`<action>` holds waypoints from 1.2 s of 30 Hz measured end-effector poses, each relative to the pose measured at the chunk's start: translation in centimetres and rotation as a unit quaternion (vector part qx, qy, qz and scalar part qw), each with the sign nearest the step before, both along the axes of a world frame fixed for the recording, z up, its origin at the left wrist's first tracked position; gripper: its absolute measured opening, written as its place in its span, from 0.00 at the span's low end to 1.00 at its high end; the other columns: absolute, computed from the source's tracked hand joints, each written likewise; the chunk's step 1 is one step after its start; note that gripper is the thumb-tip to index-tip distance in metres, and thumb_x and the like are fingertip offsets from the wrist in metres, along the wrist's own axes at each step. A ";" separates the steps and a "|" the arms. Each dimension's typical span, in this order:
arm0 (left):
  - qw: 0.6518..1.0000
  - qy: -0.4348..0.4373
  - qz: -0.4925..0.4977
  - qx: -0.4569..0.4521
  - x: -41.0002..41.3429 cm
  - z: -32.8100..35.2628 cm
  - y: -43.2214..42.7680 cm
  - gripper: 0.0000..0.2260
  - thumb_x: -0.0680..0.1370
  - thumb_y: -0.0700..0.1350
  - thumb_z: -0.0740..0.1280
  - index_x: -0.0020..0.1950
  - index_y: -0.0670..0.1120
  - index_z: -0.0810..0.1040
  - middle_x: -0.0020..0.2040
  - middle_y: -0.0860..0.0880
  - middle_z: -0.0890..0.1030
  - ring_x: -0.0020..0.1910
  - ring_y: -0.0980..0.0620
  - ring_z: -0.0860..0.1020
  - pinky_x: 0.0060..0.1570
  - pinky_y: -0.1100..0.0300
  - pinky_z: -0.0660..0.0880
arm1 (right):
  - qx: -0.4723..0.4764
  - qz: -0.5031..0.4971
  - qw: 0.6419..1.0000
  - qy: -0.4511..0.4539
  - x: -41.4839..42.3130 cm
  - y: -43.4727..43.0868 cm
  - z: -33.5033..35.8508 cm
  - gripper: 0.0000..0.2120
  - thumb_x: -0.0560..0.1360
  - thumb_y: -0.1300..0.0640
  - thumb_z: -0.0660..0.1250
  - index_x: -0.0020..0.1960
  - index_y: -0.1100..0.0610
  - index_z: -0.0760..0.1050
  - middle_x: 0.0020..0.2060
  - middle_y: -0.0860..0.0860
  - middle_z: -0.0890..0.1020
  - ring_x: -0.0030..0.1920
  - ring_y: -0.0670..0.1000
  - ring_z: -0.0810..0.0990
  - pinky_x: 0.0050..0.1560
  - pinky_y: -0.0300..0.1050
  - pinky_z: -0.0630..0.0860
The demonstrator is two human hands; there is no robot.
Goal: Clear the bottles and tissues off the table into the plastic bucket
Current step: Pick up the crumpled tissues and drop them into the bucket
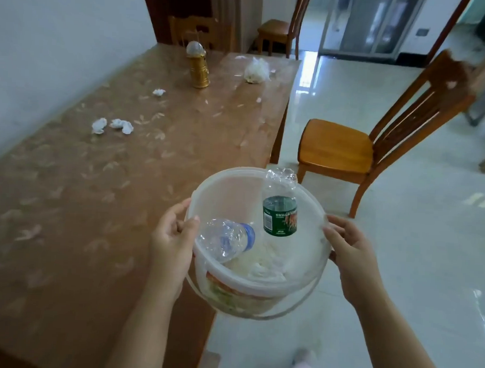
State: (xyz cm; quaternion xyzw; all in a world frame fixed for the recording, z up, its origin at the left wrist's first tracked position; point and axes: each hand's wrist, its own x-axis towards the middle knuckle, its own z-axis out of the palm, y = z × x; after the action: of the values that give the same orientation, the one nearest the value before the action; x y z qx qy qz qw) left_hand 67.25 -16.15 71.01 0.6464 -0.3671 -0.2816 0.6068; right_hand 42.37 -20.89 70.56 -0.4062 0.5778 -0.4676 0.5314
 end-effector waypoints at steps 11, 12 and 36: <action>0.997 0.045 0.069 -0.016 -9.2 2.8 -6.3 0.14 0.76 0.36 0.65 0.51 0.56 0.78 0.35 0.51 0.80 0.30 0.58 0.77 0.32 0.62 0.75 | -0.033 0.091 0.995 0.029 -8.3 -11.7 3.0 0.07 0.74 0.55 0.65 0.52 0.50 0.76 0.47 0.50 0.80 0.49 0.51 0.79 0.42 0.42 0.77; 0.996 0.041 0.071 -0.018 -9.4 2.9 -6.8 0.15 0.76 0.36 0.65 0.51 0.56 0.77 0.35 0.49 0.80 0.30 0.57 0.76 0.32 0.60 0.74 | -0.037 0.094 0.995 0.027 -8.4 -12.4 3.0 0.07 0.74 0.55 0.65 0.51 0.49 0.76 0.47 0.49 0.80 0.48 0.50 0.79 0.40 0.41 0.77; 0.973 0.075 0.214 -0.046 4.1 2.8 -28.7 0.15 0.76 0.36 0.64 0.51 0.58 0.77 0.32 0.54 0.80 0.27 0.61 0.74 0.27 0.68 0.72 | -0.081 0.225 0.971 0.018 8.7 -39.6 3.8 0.07 0.73 0.52 0.65 0.47 0.41 0.76 0.44 0.44 0.82 0.44 0.45 0.81 0.35 0.35 0.76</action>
State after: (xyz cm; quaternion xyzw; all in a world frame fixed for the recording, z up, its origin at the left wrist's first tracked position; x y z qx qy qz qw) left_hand 71.35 -44.89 73.78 0.6584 -0.1863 -0.1752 0.7079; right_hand 51.08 -60.47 74.34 -0.5760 0.4416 -0.3740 0.5774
